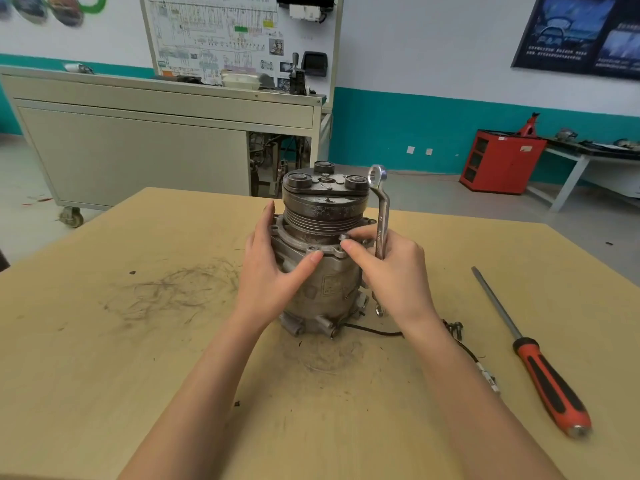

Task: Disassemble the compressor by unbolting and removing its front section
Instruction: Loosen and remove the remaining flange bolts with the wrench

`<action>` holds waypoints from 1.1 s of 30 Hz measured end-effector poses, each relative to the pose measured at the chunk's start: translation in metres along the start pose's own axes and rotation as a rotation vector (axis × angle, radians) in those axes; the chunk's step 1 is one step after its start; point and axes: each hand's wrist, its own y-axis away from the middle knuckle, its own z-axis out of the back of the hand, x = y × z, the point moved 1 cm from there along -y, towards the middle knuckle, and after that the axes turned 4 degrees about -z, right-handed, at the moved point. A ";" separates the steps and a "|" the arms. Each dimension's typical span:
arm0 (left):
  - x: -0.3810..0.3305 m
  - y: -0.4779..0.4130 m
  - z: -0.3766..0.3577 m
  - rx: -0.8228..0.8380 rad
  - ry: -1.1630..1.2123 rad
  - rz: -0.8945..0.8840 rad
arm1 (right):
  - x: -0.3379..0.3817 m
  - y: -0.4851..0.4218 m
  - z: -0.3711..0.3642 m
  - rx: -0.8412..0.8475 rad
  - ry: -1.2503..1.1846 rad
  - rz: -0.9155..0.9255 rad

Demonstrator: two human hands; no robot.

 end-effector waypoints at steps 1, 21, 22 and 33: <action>0.000 0.000 0.000 0.001 0.000 0.002 | 0.001 -0.001 0.000 -0.012 -0.041 -0.011; 0.000 0.001 0.000 -0.007 0.016 0.003 | -0.111 0.023 0.127 -0.121 0.597 -0.461; 0.001 0.000 0.000 -0.009 0.014 0.000 | -0.116 0.028 0.128 -0.096 0.671 -0.502; 0.009 -0.003 -0.003 -0.030 0.031 -0.052 | -0.132 0.039 0.110 0.045 0.972 -0.690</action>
